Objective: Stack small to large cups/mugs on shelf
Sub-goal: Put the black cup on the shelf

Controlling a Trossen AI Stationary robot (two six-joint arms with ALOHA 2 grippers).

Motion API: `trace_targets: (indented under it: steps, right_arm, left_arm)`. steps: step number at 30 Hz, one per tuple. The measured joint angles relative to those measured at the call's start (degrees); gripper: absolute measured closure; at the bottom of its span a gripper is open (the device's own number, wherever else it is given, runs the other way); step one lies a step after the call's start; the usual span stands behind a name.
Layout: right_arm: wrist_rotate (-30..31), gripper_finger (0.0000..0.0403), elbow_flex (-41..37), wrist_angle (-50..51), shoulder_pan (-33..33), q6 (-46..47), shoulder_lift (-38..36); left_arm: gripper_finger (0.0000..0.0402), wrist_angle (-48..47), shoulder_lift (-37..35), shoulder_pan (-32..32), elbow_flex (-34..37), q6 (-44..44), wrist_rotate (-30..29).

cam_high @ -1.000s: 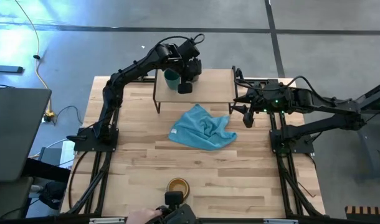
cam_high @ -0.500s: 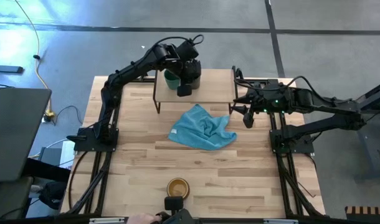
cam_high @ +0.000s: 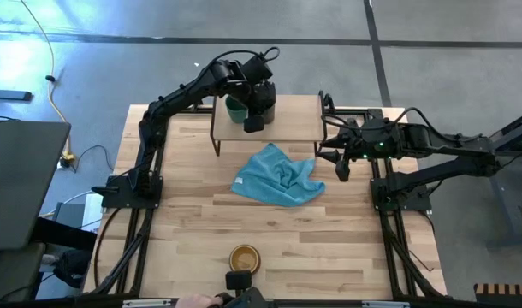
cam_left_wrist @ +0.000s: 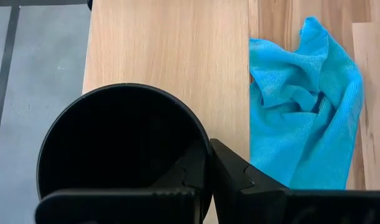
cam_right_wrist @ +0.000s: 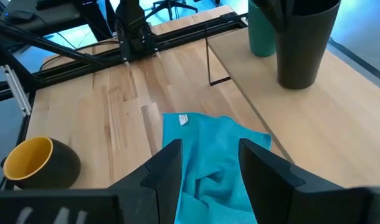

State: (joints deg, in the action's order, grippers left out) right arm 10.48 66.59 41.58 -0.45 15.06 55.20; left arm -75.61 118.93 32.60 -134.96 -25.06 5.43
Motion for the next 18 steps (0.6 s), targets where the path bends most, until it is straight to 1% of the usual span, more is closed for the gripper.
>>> trace_targets:
  steps: [18]
  right_arm:
    - [0.03,0.0253,0.00,0.35,0.24,0.77,0.00]
  left_arm:
    - [0.0398,0.07,0.02,0.00,0.00,-0.02,-0.02]
